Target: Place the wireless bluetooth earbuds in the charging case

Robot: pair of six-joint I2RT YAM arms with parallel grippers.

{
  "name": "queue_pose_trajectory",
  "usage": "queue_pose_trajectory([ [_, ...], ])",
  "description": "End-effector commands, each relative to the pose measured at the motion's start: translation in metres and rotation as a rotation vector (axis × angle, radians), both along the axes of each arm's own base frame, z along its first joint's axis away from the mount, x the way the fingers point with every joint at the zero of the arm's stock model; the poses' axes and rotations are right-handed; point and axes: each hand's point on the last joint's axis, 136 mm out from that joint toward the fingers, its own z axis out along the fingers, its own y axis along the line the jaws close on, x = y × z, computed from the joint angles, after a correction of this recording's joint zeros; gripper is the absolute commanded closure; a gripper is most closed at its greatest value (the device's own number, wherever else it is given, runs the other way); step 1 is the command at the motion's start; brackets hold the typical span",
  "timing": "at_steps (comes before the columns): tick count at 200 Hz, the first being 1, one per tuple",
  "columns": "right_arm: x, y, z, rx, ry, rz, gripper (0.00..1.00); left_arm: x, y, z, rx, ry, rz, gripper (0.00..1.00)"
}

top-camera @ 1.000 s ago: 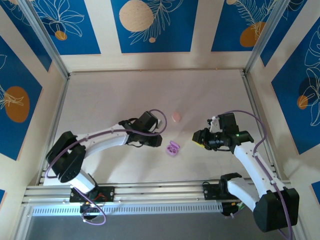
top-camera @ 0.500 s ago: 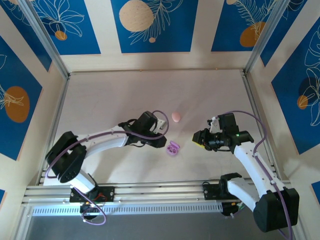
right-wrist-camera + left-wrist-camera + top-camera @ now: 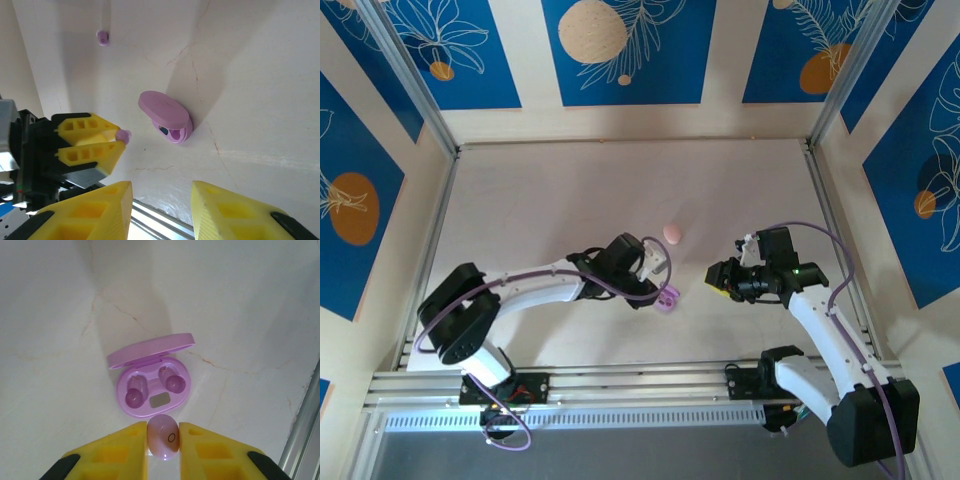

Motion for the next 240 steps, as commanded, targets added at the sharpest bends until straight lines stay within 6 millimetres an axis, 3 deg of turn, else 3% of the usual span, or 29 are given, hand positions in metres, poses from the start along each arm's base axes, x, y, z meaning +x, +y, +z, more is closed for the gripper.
queue_pose_trajectory([
  [1,-0.001,0.000,0.010,0.001,-0.013,0.005,0.63,-0.002,-0.012,-0.004,0.028,-0.036,-0.071,0.82],
  [58,-0.001,0.001,0.010,0.004,-0.011,0.007,0.63,-0.004,-0.020,-0.011,0.064,-0.051,-0.109,0.83],
  [139,0.001,0.003,0.011,0.009,-0.011,0.011,0.63,0.001,-0.014,-0.023,0.144,-0.077,-0.127,0.83],
  [240,0.001,0.003,0.012,0.007,-0.013,0.015,0.63,0.005,-0.018,-0.026,0.157,-0.091,-0.139,0.84],
])
